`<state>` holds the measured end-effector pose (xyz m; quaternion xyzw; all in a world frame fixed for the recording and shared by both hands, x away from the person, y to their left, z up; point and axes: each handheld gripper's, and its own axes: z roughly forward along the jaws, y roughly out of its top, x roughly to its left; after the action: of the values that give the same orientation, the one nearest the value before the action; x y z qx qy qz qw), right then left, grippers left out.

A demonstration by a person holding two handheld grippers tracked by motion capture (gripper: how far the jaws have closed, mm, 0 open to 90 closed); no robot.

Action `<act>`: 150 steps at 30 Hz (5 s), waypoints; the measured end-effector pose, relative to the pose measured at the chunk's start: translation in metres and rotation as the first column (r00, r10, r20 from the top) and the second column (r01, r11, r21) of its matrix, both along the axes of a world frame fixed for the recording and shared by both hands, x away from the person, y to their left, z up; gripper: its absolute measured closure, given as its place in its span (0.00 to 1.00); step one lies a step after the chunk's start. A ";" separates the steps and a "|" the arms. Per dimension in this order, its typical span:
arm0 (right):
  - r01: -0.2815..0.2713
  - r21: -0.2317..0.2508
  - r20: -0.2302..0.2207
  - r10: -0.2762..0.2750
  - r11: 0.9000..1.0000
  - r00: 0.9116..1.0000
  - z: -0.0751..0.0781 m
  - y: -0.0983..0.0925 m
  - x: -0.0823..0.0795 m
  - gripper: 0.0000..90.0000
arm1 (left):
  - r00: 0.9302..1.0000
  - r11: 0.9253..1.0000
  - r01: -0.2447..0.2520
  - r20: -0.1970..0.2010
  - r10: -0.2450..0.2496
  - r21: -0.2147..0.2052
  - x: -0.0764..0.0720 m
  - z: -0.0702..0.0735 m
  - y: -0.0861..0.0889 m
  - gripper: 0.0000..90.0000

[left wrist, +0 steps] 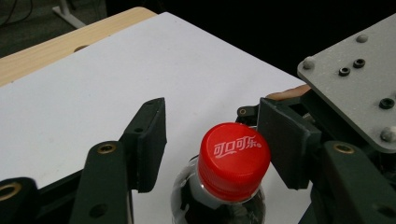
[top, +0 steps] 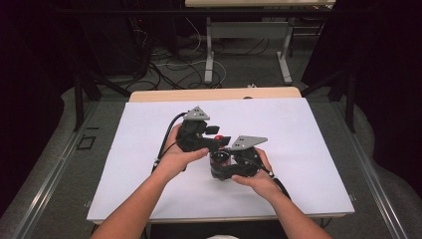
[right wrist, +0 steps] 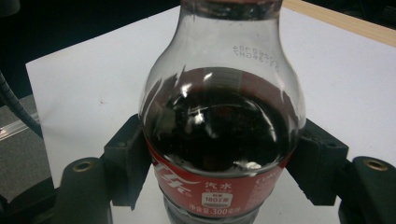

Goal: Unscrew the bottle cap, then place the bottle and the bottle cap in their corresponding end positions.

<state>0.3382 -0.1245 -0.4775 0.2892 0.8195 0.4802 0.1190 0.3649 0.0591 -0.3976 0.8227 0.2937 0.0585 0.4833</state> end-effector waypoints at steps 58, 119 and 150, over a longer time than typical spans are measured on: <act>-0.019 0.004 0.014 0.019 1.000 1.000 0.001 0.000 -0.001 0.33 | 0.997 0.997 0.083 -0.006 -0.083 0.010 -0.001 0.002 0.005 0.52; 0.170 -0.022 0.041 -0.169 0.985 0.985 -0.012 -0.012 0.015 0.33 | 0.921 0.937 -0.346 -0.209 0.330 -0.044 0.014 -0.013 0.042 0.68; 0.295 -0.018 0.063 -0.293 0.955 0.954 -0.009 0.008 0.090 0.33 | 0.916 0.921 -0.380 -0.172 0.363 -0.079 0.002 -0.081 0.102 0.68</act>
<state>0.4278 -0.1161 -0.4867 0.3919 0.7699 0.4544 0.2174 0.3672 0.1613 -0.4788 0.7257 0.4838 0.0694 0.4842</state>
